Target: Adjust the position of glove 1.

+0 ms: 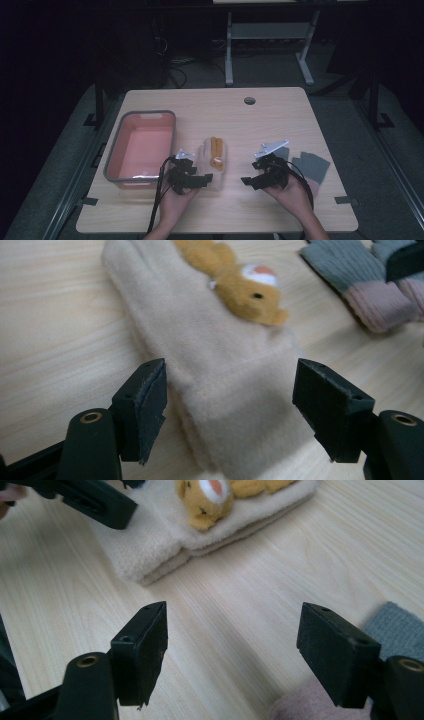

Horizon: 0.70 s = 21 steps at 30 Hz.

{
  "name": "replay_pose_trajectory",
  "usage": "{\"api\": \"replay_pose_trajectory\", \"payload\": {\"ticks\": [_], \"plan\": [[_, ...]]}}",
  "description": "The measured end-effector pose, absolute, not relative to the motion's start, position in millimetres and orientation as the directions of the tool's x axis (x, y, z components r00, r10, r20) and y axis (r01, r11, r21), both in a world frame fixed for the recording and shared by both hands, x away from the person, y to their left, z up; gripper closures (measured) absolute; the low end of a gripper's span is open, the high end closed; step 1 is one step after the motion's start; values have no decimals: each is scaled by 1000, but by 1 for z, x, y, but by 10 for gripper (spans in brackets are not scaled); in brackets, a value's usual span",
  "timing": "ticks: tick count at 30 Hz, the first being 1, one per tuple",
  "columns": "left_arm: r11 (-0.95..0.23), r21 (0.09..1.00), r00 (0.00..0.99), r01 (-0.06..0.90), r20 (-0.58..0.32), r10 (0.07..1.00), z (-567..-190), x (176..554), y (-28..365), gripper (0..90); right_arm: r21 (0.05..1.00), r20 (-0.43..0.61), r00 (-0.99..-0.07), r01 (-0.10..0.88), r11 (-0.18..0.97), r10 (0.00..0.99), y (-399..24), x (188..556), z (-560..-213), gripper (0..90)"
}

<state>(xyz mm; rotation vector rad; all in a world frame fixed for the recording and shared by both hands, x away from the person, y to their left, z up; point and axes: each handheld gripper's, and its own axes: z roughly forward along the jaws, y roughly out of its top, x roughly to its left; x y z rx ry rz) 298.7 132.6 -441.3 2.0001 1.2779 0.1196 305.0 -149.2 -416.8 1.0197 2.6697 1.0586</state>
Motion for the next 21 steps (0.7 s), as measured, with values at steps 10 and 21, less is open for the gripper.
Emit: {"api": "replay_pose_trajectory", "payload": {"ticks": [10, 21], "plan": [[-194, 571, 464, 798, -376, 802, -450, 313, 134, 315, 636, 164, -759, 569, 521, 630, -149, 305, -418, 277], [-219, 559, 492, 799, -400, 773, -450, 319, 120, 415, 638, 181, -737, 592, 493, 651, -154, 305, -420, 274]]}}
